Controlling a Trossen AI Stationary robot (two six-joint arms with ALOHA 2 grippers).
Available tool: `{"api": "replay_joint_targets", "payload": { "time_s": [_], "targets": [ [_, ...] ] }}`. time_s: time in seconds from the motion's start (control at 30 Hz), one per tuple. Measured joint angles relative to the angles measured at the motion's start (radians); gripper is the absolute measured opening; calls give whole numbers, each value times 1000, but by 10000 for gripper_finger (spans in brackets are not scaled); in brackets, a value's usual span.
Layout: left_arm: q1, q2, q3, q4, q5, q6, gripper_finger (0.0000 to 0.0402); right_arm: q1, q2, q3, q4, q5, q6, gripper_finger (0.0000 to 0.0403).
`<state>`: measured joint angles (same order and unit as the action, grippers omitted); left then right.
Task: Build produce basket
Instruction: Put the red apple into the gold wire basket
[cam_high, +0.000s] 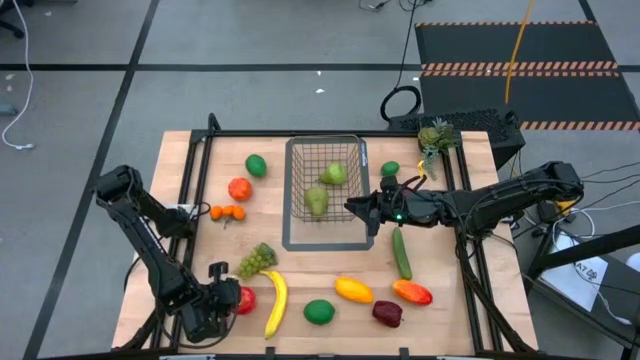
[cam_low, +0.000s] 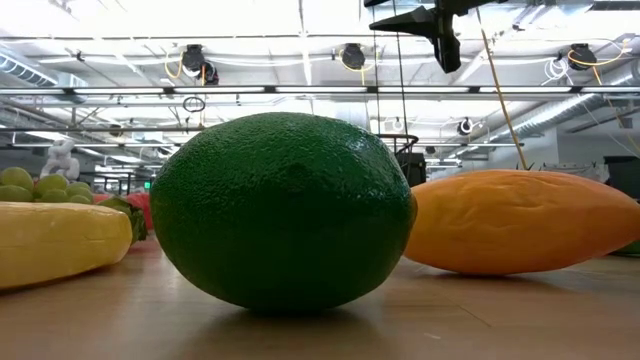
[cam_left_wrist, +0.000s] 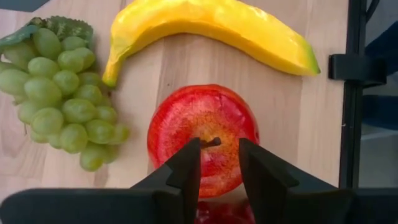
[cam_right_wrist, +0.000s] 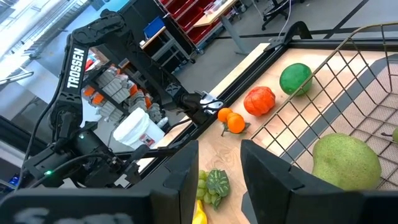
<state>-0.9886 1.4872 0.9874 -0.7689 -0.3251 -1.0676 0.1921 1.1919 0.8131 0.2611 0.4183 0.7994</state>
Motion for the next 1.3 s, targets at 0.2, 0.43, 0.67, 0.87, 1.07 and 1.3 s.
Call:
{"api": "replay_joint_targets", "payload": {
  "time_s": [0.2, 0.43, 0.67, 0.87, 1.07, 1.3],
  "targets": [
    [0, 0, 0, -6, -14, 12, 122, 0, 0, 0, 0, 0, 0, 116],
    [0, 0, 0, -5, -17, 76, 122, 0, 0, 0, 0, 2, 0, 116],
    [0, 3, -2, 10, -16, 127, 122, 0, 0, 0, 0, 4, 0, 116],
    [-2, 6, -29, 18, 0, 124, 122, 0, 0, 0, 1, 4, 0, 116],
    [-2, 6, -30, 15, 1, 132, 113, 0, 0, 0, 3, 4, 0, 116],
    [-1, 6, -31, 41, 3, 131, 64, 0, 0, 0, 3, 4, 0, 116]
  ]
}}
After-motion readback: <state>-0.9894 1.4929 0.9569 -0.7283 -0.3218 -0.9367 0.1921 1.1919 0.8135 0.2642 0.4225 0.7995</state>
